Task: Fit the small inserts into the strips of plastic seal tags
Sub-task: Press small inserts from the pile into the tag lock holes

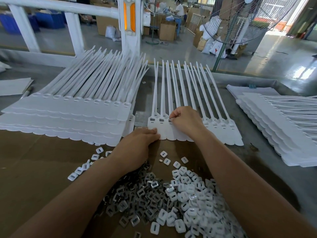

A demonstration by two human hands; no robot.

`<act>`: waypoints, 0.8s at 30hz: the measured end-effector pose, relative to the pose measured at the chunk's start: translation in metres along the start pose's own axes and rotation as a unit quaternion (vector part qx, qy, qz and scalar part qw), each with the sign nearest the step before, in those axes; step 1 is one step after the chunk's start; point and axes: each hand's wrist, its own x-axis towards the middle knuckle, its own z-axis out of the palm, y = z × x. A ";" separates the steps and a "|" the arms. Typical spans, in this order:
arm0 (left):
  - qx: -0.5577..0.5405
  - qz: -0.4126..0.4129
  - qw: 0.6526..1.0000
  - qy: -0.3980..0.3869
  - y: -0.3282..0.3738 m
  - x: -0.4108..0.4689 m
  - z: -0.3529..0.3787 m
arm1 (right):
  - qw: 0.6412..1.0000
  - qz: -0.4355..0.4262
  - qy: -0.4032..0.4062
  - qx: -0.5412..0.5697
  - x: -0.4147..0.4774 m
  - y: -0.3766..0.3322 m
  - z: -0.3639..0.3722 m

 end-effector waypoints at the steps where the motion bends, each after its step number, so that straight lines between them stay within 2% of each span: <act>1: 0.001 0.000 1.000 -0.001 0.000 0.000 0.000 | 1.000 -0.002 0.002 -0.003 0.000 0.000 0.000; 10: 0.002 -0.002 1.000 0.000 -0.001 0.000 0.000 | 1.000 0.010 0.012 -0.016 0.005 0.001 0.003; 24: 0.003 0.005 1.000 0.008 -0.003 0.001 0.003 | 1.000 -0.016 -0.004 -0.026 0.003 0.002 0.002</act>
